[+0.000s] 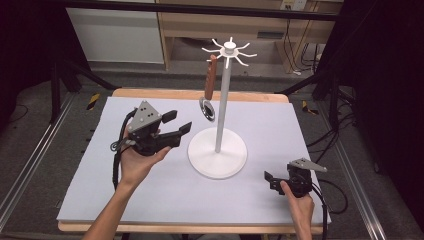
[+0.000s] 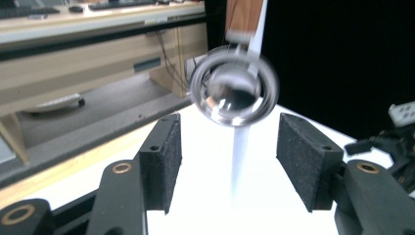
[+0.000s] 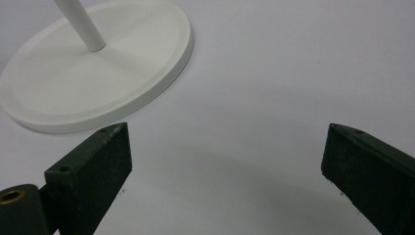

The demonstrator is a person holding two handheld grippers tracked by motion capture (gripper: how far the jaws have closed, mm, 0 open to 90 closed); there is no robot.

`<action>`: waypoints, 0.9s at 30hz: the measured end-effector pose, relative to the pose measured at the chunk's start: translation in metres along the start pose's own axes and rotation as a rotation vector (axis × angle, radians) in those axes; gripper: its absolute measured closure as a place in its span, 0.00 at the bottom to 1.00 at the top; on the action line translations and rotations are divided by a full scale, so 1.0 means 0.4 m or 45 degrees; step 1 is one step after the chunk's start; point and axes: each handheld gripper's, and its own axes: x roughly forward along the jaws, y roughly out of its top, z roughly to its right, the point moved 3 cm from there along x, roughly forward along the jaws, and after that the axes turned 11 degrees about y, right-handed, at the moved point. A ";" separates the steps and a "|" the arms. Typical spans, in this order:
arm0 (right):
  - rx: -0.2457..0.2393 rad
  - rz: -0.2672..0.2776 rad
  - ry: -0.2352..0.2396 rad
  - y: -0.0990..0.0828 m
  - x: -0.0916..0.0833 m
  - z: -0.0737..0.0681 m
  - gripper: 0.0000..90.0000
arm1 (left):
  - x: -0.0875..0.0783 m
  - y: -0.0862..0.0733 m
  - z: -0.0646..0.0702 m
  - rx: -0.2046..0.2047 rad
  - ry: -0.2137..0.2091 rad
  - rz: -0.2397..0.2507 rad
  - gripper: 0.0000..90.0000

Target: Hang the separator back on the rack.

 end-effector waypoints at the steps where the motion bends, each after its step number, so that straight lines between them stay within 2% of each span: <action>1: 0.002 -0.003 -0.002 0.000 -0.001 0.000 0.06 | -0.001 -0.014 -0.003 0.000 0.000 -0.015 0.46; 6: 0.012 0.000 -0.005 -0.005 -0.002 0.006 0.06 | -0.005 -0.094 -0.021 -0.005 0.027 -0.095 0.44; 16: 0.029 -0.015 -0.030 -0.016 -0.010 0.023 0.06 | -0.017 -0.256 -0.086 -0.101 0.079 -0.217 0.42; 18: 0.023 -0.018 -0.037 -0.018 -0.012 0.027 0.06 | -0.021 -0.292 -0.105 -0.109 0.104 -0.251 0.42; 22: 0.040 -0.016 -0.045 -0.023 -0.018 0.034 0.06 | -0.032 -0.360 -0.148 -0.166 0.153 -0.301 0.42; 24: 0.045 -0.019 -0.051 -0.025 -0.019 0.038 0.06 | -0.038 -0.386 -0.169 -0.192 0.174 -0.319 0.42; 27: 0.056 -0.027 -0.042 -0.028 -0.020 0.043 0.06 | -0.040 -0.413 -0.198 -0.199 0.227 -0.350 0.41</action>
